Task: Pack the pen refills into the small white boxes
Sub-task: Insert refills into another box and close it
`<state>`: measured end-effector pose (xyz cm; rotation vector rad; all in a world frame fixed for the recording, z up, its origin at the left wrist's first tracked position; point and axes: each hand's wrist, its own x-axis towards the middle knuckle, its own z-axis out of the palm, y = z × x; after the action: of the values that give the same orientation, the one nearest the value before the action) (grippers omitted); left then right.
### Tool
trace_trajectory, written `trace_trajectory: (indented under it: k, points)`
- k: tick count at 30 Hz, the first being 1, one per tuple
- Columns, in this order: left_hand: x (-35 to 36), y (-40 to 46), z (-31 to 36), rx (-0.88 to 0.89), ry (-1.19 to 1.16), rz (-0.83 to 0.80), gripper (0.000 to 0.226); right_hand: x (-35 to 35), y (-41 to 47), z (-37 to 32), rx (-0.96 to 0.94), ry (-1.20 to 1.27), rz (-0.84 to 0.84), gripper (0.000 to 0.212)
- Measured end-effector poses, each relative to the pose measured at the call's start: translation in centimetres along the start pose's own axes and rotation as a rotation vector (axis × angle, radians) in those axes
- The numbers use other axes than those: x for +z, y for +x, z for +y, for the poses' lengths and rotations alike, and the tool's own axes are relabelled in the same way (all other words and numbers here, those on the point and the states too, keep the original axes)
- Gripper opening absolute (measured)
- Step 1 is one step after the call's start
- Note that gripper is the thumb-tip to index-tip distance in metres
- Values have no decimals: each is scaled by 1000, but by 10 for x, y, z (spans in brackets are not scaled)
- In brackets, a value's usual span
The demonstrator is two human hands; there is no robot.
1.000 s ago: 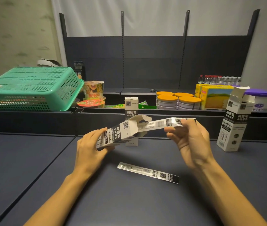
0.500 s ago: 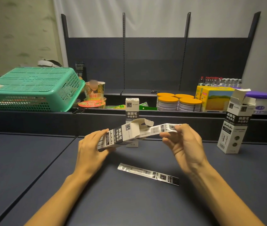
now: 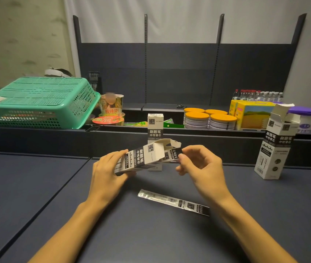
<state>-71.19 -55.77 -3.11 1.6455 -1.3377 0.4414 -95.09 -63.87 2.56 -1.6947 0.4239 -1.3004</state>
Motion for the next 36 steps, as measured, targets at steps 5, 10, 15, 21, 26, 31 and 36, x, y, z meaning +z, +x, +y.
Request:
trace_trajectory:
  k: [5,10,15,21,26,31,36]
  points:
    - [1,-1,-1,24,17,-8,65,7,-5,13,-71,-157,-68,15]
    - [1,-2,-1,13,23,6,64,13,-6,16,-57,-143,-74,24]
    - [2,-1,-1,17,23,0,64,11,-5,23,-202,-366,-105,22]
    - [1,-1,-3,14,16,-4,64,8,-5,23,-205,-544,-291,40]
    - [-2,0,-4,-60,-49,53,69,-15,8,13,-166,-540,-240,10]
    - [-2,0,-3,-81,-84,65,71,-48,15,9,336,-988,-793,26]
    - [-1,0,-1,-69,-98,66,68,-47,11,7,495,-1006,-903,25]
